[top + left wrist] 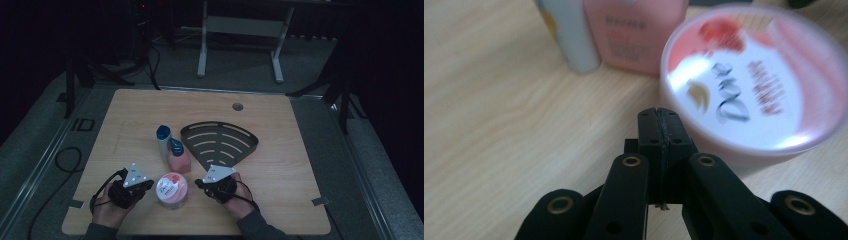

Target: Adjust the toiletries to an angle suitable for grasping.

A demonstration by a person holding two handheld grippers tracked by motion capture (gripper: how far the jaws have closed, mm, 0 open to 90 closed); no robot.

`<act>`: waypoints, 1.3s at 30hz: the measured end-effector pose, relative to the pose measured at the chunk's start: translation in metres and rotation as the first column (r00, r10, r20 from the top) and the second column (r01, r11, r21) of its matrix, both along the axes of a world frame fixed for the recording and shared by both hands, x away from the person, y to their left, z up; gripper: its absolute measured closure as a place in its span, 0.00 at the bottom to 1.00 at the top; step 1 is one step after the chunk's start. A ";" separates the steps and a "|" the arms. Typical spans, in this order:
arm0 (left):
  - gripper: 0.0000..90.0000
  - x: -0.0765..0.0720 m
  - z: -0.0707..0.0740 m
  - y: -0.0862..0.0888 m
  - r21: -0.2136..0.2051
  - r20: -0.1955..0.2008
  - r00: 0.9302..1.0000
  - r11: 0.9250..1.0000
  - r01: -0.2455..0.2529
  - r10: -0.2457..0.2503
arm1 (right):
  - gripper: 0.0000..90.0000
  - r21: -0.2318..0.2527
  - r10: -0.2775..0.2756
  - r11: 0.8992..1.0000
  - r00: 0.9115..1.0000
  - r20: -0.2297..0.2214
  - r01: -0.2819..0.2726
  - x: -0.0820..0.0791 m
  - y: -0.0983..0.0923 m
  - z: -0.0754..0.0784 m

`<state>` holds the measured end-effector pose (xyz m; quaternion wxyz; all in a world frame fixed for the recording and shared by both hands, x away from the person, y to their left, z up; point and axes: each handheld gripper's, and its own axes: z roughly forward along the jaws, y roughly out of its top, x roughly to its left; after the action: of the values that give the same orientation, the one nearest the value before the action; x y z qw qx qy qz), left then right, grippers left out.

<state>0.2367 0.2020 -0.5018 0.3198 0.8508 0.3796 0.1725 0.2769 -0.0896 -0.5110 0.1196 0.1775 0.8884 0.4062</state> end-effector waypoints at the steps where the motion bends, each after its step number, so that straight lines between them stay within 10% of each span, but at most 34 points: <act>1: 1.00 0.000 -0.003 0.000 -0.002 -0.010 1.000 1.000 0.006 -0.006 | 1.00 0.003 0.001 1.000 1.000 -0.001 -0.001 -0.004 -0.002 0.000; 21: 1.00 0.000 -0.012 -0.015 -0.062 -0.038 0.994 0.993 0.098 -0.100 | 1.00 -0.011 0.032 0.999 0.999 -0.039 -0.032 -0.025 -0.001 -0.009; 39: 1.00 0.012 -0.017 -0.065 -0.161 -0.042 0.972 0.962 0.222 -0.231 | 1.00 -0.012 -0.059 0.998 0.997 -0.041 0.059 -0.020 -0.061 -0.008</act>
<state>0.2488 0.1369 -0.5192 0.3912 0.8659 0.3016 0.0791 0.2570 -0.1504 -0.5186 0.1140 0.2115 0.8872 0.3938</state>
